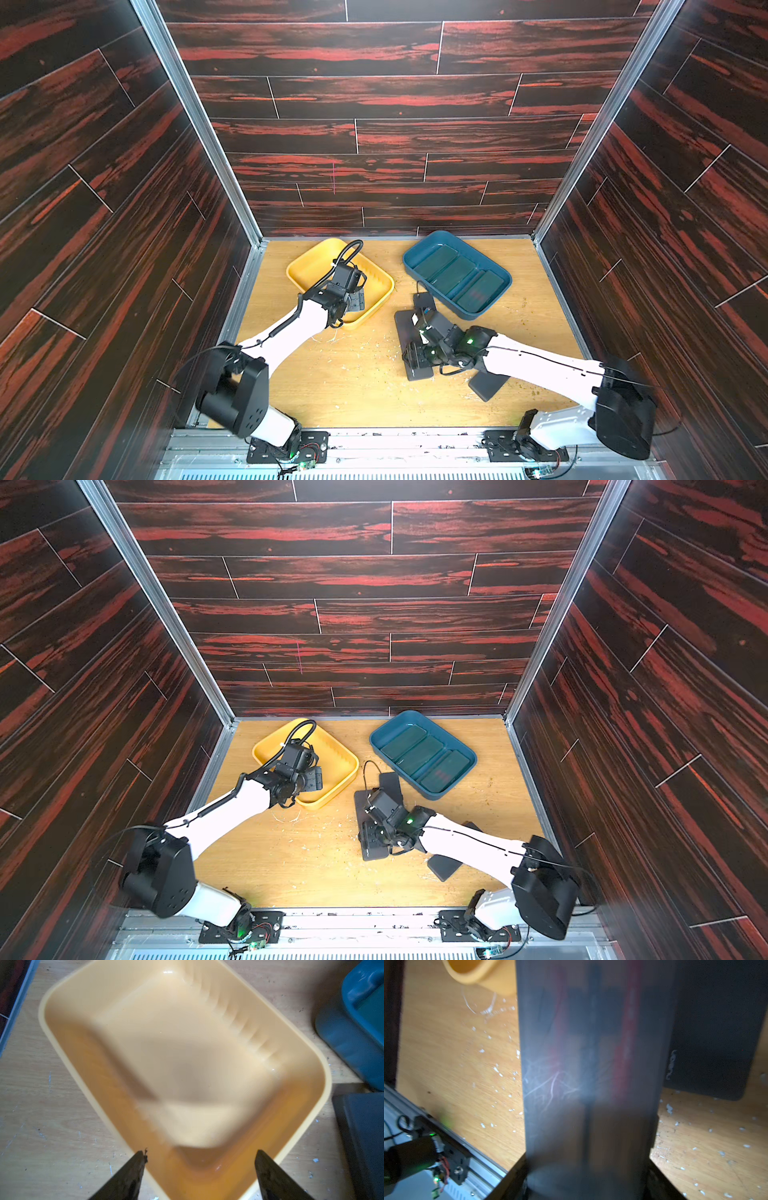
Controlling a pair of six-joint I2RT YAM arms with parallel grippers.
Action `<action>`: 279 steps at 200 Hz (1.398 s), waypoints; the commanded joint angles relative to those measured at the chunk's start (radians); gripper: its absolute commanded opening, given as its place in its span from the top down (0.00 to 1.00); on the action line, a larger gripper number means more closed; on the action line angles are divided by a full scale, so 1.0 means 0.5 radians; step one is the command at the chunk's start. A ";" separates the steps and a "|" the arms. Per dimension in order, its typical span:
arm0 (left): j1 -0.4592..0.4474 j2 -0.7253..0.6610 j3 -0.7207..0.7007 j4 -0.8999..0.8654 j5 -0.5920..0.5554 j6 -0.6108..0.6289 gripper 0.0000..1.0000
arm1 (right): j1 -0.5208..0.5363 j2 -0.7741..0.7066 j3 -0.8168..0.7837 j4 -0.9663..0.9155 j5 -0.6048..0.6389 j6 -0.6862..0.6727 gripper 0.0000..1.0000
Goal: Place the pencil cases by color into the storage box
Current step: Pick up the pencil case from the center of the board, then adjust the storage box at the center of the board.
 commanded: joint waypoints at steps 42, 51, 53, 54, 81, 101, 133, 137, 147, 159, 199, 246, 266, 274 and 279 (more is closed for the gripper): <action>0.010 0.343 0.193 -0.183 0.114 0.178 0.17 | -0.268 -0.320 0.054 -0.125 -0.007 -0.096 0.46; 0.011 0.376 0.198 -0.190 0.129 0.186 0.17 | -0.306 -0.354 0.057 -0.148 -0.011 -0.109 0.46; 0.011 0.383 0.200 -0.193 0.138 0.189 0.17 | -0.315 -0.360 0.058 -0.151 -0.012 -0.113 0.46; 0.011 0.386 0.199 -0.195 0.141 0.190 0.17 | -0.319 -0.363 0.059 -0.153 -0.012 -0.115 0.46; 0.005 0.464 0.185 -0.169 0.322 0.209 0.17 | -0.406 -0.432 0.063 -0.188 -0.027 -0.148 0.46; -0.026 0.460 0.163 -0.083 0.469 0.178 0.17 | -0.446 -0.463 0.060 -0.200 -0.034 -0.160 0.46; -0.095 0.509 0.204 0.092 0.707 0.066 0.17 | -0.487 -0.493 0.072 -0.231 -0.035 -0.176 0.46; -0.108 0.521 0.218 0.109 0.727 0.053 0.17 | -0.491 -0.497 0.072 -0.236 -0.034 -0.179 0.46; -0.145 0.551 0.256 0.150 0.769 0.022 0.17 | -0.502 -0.505 0.075 -0.247 -0.031 -0.180 0.46; -0.179 0.592 0.300 0.208 0.828 -0.018 0.17 | -0.514 -0.518 0.075 -0.261 -0.031 -0.183 0.46; -0.243 0.693 0.424 0.414 0.947 -0.155 0.17 | -0.538 -0.546 0.109 -0.322 -0.003 -0.200 0.46; -0.262 0.759 0.583 0.486 0.959 -0.192 0.17 | -0.543 -0.532 0.136 -0.341 0.009 -0.206 0.46; -0.256 0.649 0.553 0.457 0.838 -0.138 0.17 | -0.543 -0.512 0.156 -0.334 0.006 -0.201 0.46; -0.237 0.583 0.523 0.443 0.807 -0.125 0.17 | -0.542 -0.500 0.165 -0.328 0.006 -0.201 0.46; -0.220 0.535 0.497 0.440 0.797 -0.127 0.17 | -0.543 -0.488 0.172 -0.322 0.005 -0.199 0.46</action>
